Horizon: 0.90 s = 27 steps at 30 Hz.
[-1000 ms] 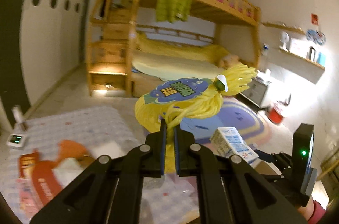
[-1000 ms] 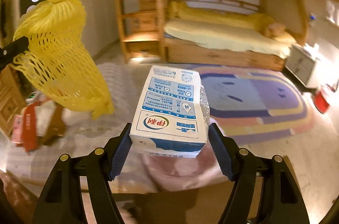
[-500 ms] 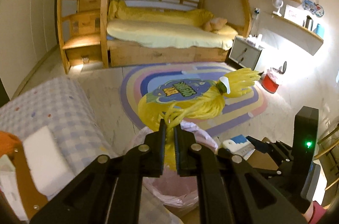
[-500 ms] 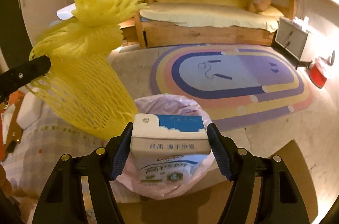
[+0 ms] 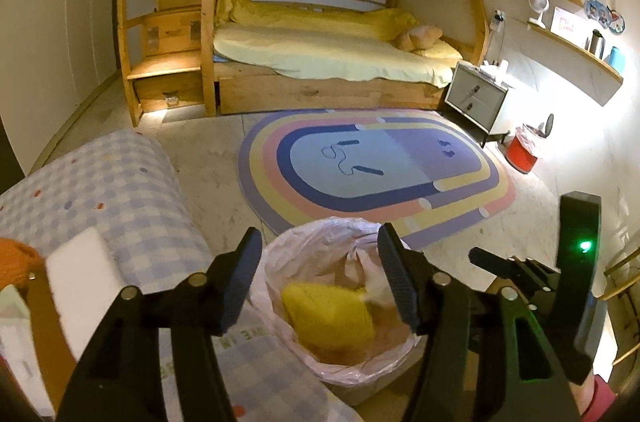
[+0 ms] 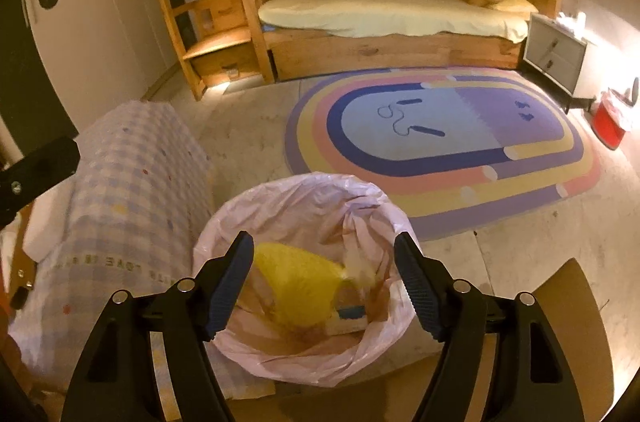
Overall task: Collect trash
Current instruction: 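Open both tools to drop the net and carton into the bag, then lower the left tool toward the blue wrapper on the floor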
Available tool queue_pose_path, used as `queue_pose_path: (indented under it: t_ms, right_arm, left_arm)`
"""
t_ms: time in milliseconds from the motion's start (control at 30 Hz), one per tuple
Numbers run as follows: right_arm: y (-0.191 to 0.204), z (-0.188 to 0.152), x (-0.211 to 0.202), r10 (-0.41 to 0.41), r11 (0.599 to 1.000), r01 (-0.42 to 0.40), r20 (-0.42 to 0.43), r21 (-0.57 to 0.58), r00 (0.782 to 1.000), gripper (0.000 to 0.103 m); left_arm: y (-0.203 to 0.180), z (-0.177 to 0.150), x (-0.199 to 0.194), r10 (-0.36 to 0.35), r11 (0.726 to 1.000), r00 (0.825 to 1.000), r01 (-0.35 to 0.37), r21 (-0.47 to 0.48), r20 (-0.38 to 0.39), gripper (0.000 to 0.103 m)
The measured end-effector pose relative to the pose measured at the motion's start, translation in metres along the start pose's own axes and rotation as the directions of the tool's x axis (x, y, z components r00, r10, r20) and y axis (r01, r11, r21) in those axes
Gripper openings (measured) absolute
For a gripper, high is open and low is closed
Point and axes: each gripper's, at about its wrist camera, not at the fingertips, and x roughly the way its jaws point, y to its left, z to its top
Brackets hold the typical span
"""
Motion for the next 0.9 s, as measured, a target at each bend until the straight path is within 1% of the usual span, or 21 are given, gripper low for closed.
queue_pose_path:
  t_ms: [133, 233, 333, 367, 467, 533, 567, 667, 733, 767, 900]
  right_arm:
    - [0.012, 0.006, -0.026, 0.02, 0.999, -0.018, 0.049, -0.03, 0.999, 0.073]
    - [0.027, 0.013, -0.047, 0.051, 0.997, -0.047, 0.078, -0.059, 0.996, 0.073]
    - [0.048, 0.017, -0.069, 0.101, 0.991, -0.091, 0.101, -0.094, 0.99, 0.073]
    - [0.06, 0.017, -0.079, 0.131, 0.986, -0.118, 0.108, -0.118, 0.986, 0.073]
    - [0.09, 0.017, -0.097, 0.197, 0.969, -0.175, 0.117, -0.175, 0.973, 0.073]
    - [0.112, 0.016, -0.107, 0.244, 0.952, -0.215, 0.116, -0.217, 0.963, 0.073]
    - [0.129, 0.015, -0.113, 0.28, 0.936, -0.247, 0.109, -0.251, 0.954, 0.073]
    - [0.164, 0.013, -0.122, 0.324, 0.906, -0.28, 0.096, -0.316, 0.941, 0.073]
    - [0.19, 0.012, -0.127, 0.349, 0.885, -0.298, 0.086, -0.357, 0.933, 0.073]
    - [0.21, 0.011, -0.131, 0.369, 0.868, -0.313, 0.081, -0.385, 0.926, 0.073]
    - [0.255, 0.001, -0.146, 0.422, 0.831, -0.351, 0.079, -0.431, 0.903, 0.072]
  left_arm:
    - [0.005, 0.0, -0.029, 0.012, 1.0, 0.999, -0.012, -0.002, 0.041, 0.059]
    - [0.013, 0.001, -0.055, 0.023, 1.0, 0.997, -0.022, -0.015, 0.075, 0.059]
    - [0.024, -0.003, -0.089, 0.072, 0.997, 0.992, -0.07, -0.026, 0.102, 0.059]
    - [0.029, -0.005, -0.101, 0.092, 0.995, 0.99, -0.089, -0.034, 0.109, 0.059]
    - [0.049, -0.015, -0.134, 0.144, 0.988, 0.982, -0.136, -0.076, 0.12, 0.059]
    - [0.067, -0.027, -0.164, 0.201, 0.975, 0.971, -0.186, -0.117, 0.131, 0.059]
    - [0.075, -0.032, -0.178, 0.228, 0.968, 0.964, -0.21, -0.135, 0.134, 0.059]
    - [0.11, -0.052, -0.225, 0.324, 0.933, 0.937, -0.294, -0.206, 0.13, 0.059]
    - [0.13, -0.062, -0.249, 0.371, 0.912, 0.92, -0.334, -0.237, 0.129, 0.059]
    - [0.144, -0.07, -0.265, 0.4, 0.897, 0.907, -0.357, -0.261, 0.133, 0.059]
    - [0.189, -0.095, -0.306, 0.444, 0.863, 0.886, -0.384, -0.33, 0.13, 0.059]
